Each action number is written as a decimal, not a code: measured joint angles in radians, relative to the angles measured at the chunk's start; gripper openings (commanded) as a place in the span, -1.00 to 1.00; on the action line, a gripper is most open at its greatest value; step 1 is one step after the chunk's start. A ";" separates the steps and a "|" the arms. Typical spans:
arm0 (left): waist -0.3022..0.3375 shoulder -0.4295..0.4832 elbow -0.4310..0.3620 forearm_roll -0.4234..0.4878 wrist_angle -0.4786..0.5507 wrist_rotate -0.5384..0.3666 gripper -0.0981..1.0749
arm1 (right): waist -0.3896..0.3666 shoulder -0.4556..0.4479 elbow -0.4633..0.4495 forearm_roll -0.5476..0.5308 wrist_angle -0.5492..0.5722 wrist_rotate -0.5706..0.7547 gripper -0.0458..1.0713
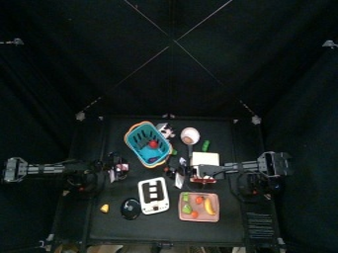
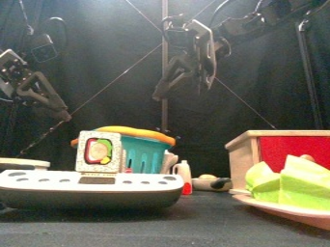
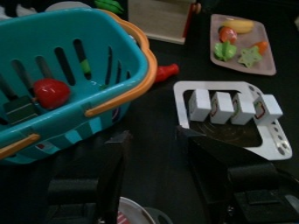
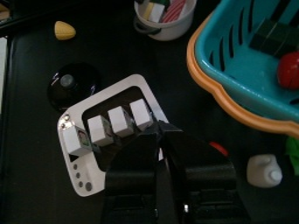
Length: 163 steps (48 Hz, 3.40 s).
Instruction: Grab white sushi piece
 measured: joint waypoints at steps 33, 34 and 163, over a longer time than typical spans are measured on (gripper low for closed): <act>-0.241 0.265 -0.081 -0.023 -0.308 -0.011 0.64 | -0.114 -0.058 0.209 -0.146 -0.230 0.000 -0.10; -0.241 0.293 -0.094 -0.026 -0.311 -0.011 0.64 | -0.114 -0.064 0.215 -0.146 -0.233 -0.002 -0.10; -0.202 0.773 -0.290 -0.038 -0.322 -0.008 0.50 | -0.101 -0.104 0.299 -0.146 -0.321 -0.003 -0.10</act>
